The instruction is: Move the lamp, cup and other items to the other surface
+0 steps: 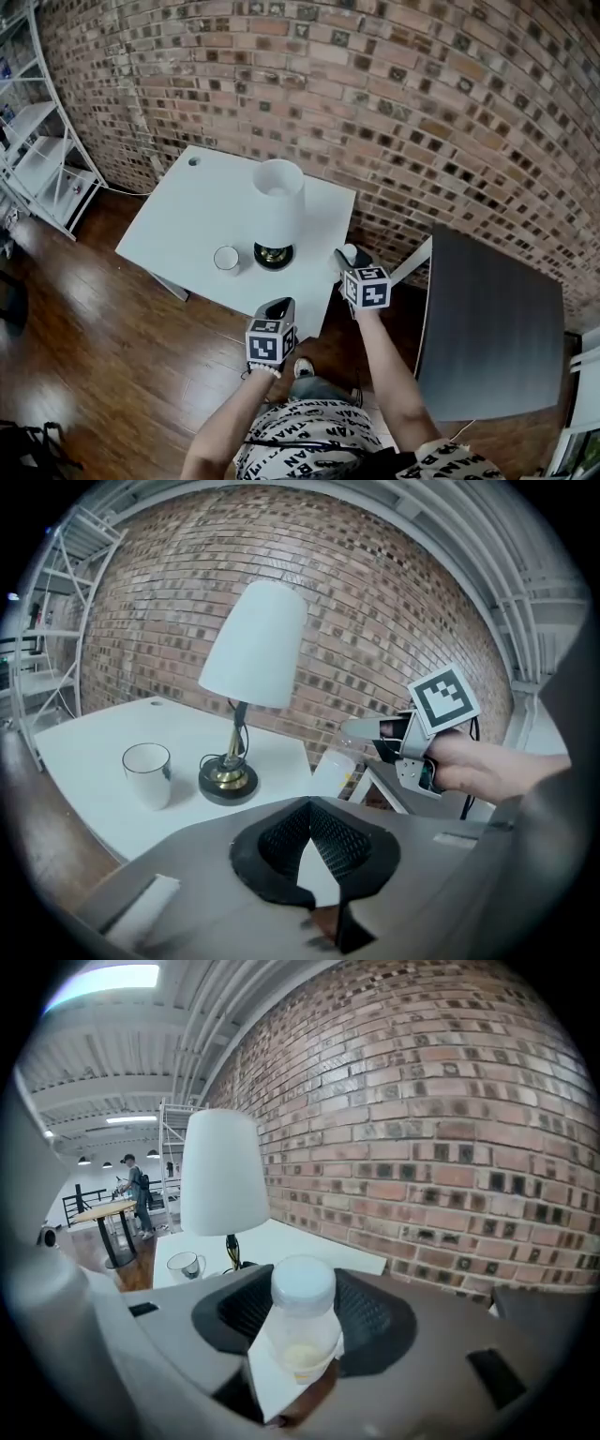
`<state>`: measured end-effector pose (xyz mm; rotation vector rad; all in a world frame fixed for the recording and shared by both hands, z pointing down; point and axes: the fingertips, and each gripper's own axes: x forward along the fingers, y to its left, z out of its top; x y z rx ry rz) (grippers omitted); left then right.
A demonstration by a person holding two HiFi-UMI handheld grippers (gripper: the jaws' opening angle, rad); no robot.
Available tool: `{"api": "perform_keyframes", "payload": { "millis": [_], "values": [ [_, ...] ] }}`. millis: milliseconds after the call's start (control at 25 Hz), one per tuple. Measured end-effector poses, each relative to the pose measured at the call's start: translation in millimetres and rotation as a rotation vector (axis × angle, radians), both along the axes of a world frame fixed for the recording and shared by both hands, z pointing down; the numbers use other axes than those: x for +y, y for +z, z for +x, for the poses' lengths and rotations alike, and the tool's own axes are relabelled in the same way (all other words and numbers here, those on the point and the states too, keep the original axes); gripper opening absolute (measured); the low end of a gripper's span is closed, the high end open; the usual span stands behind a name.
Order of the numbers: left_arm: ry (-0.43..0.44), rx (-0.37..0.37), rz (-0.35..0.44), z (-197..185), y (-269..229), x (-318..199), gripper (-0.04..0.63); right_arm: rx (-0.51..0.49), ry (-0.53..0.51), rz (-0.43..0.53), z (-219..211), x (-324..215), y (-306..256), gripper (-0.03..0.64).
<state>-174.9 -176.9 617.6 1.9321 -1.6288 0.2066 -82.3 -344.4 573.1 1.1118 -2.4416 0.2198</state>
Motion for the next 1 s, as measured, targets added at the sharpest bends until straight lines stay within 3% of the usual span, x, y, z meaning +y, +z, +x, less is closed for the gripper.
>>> {"api": "perform_keyframes", "payload": {
  "millis": [280,560,1000],
  "values": [
    [-0.105,-0.023,-0.015,-30.2,7.1,-27.8,0.006,0.017,-0.100,-0.003,-43.7,-47.7,19.3,0.202],
    [-0.177,-0.020,-0.037,-46.0,17.9,-37.7,0.006,0.032,-0.149,-0.006,-61.0,-75.3,36.2,0.202],
    [-0.190,-0.011,-0.043,-47.7,21.2,-43.9,0.006,0.032,-0.154,0.004,-63.1,-75.0,41.9,0.230]
  ]
}}
